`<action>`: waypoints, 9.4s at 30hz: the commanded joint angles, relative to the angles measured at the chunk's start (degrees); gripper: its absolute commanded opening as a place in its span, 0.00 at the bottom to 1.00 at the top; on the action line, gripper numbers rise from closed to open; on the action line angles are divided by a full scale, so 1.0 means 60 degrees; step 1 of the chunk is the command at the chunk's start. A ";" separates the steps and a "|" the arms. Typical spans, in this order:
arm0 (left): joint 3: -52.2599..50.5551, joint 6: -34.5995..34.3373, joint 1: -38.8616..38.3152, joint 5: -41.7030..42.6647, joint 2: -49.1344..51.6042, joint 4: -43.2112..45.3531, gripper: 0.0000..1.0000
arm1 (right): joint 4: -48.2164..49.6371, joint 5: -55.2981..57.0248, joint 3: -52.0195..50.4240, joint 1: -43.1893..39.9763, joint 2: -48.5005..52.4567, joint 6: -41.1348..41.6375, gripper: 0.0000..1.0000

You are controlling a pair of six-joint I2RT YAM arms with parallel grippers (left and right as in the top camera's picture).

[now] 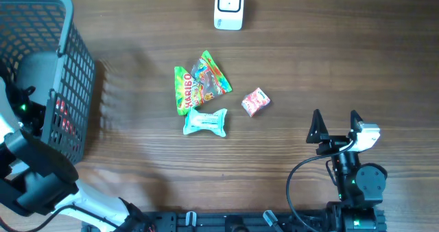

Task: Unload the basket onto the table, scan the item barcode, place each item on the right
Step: 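Reach the left gripper into the basket and grasp the green-capped jar, then carry the green-capped jar past the scanner and set it on the table, then reach the left gripper into the basket toward the red tube, then close the left gripper on the red tube and lift it from the basket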

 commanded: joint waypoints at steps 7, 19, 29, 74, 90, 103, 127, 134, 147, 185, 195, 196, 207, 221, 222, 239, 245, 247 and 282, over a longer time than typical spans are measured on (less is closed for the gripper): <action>-0.1402 -0.0820 0.0262 -0.0200 0.0124 0.0138 1.00 | 0.0018 0.0127 -0.0011 0.0062 0.0011 0.0011 1.00; -0.2663 -0.0707 0.0262 -0.0208 0.0124 0.0499 0.74 | 0.0018 0.0127 -0.0011 0.0062 0.0011 0.0015 1.00; -0.2667 -0.0178 0.0255 -0.0208 0.0091 0.1075 0.35 | 0.0022 0.0127 -0.0011 0.0062 0.0011 0.0015 1.00; -0.1632 1.5052 0.0237 0.0903 0.0073 0.5716 1.00 | 0.0018 0.0127 -0.0011 0.0062 0.0011 0.0015 1.00; -0.1632 1.5049 0.0280 0.0186 0.0852 0.6342 0.57 | 0.0022 0.0127 -0.0011 0.0062 0.0011 0.0015 1.00; -0.0025 1.5008 -0.0419 0.1213 -0.3810 0.5264 0.58 | 0.0022 0.0127 -0.0011 0.0062 0.0011 0.0015 1.00; 0.0062 1.1963 -1.2961 0.1978 0.0761 0.8987 0.56 | 0.0022 0.0127 -0.0011 0.0062 0.0011 0.0015 1.00; 0.0062 1.2036 -1.3970 0.1923 0.2397 1.0524 0.59 | 0.0022 0.0127 -0.0011 0.0062 0.0011 0.0018 1.00; 0.0066 1.3300 -1.3872 0.1566 0.2816 0.7752 0.61 | 0.0022 0.0127 -0.0011 0.0062 0.0011 0.0015 1.00; 0.4408 1.4535 -0.2178 0.0546 -0.3257 -0.0772 1.00 | 0.0022 0.0127 -0.0011 0.0062 0.0011 0.0015 1.00; -0.0969 1.4549 -0.1548 0.0364 -0.3264 0.2612 1.00 | 0.0022 0.0127 -0.0011 0.0062 0.0011 0.0015 1.00; -0.1392 1.4549 -0.1392 0.0404 -0.3264 0.2816 1.00 | 0.0022 0.0127 -0.0011 0.0062 0.0011 0.0015 1.00; -0.4619 1.5985 -0.0484 0.0976 -0.3100 0.5723 1.00 | 0.0022 0.0127 -0.0011 0.0062 0.0011 0.0015 1.00; -0.5038 1.6600 -0.0488 0.1432 -0.0699 0.6357 1.00 | 0.0022 0.0127 -0.0011 0.0062 0.0011 0.0015 1.00; -0.5038 1.6710 -0.0488 0.1450 -0.0601 0.6247 1.00 | 0.0022 0.0127 -0.0011 0.0062 0.0011 0.0015 1.00; -0.2073 1.6283 -0.0302 0.0860 -0.0729 0.2681 0.04 | 0.0022 0.0127 -0.0011 0.0062 0.0011 0.0015 1.00; 0.2619 1.6291 -0.0302 0.0863 -0.1053 0.0393 0.04 | 0.0022 0.0127 -0.0011 0.0062 0.0011 0.0015 1.00; 0.3847 1.6291 -0.0302 0.0907 -0.1173 -0.0087 0.04 | 0.0022 0.0127 -0.0011 0.0062 0.0011 0.0011 1.00; -0.1585 1.7999 -0.0284 0.0506 -0.0874 0.3020 0.91 | 0.0022 0.0127 -0.0011 0.0062 0.0011 0.0015 1.00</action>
